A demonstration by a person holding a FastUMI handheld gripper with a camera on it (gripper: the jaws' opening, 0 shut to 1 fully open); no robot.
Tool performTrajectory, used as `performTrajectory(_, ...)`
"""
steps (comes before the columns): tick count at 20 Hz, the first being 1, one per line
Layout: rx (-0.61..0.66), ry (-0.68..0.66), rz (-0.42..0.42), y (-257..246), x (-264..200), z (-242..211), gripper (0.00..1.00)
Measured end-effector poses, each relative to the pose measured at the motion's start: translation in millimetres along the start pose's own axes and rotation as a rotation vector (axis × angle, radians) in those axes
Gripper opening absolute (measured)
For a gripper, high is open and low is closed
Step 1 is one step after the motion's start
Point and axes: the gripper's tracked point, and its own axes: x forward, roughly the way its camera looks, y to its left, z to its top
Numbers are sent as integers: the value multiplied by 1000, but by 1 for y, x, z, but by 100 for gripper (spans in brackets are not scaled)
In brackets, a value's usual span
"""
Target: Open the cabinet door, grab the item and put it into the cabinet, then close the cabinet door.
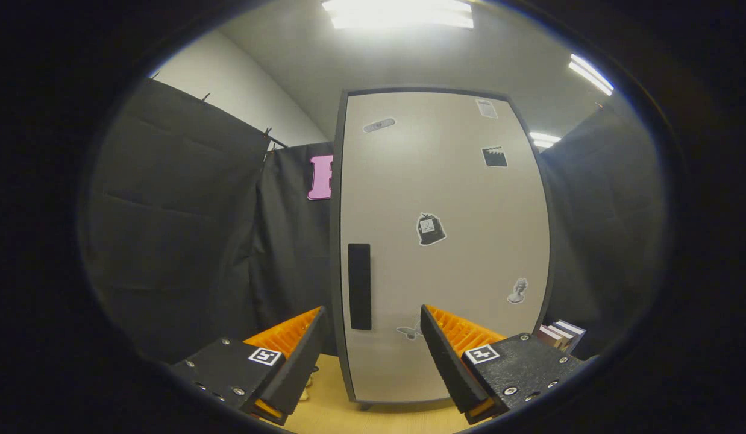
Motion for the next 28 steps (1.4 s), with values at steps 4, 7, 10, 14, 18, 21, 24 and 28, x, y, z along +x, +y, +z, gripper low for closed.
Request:
performTrajectory(4,21,34,-14,1,38,-10,93)
performTrajectory(7,53,87,-17,1,67,-20,88)
performTrajectory(10,117,141,10,9,90,-31,83)
performTrajectory(14,146,164,7,10,107,-36,70)
performTrajectory(18,104,144,10,20,112,-35,44)
performTrajectory(21,62,149,8,19,109,-37,27)
performTrajectory(24,58,175,34,20,102,-36,26)
performTrajectory(28,49,184,75,19,87,-33,26)
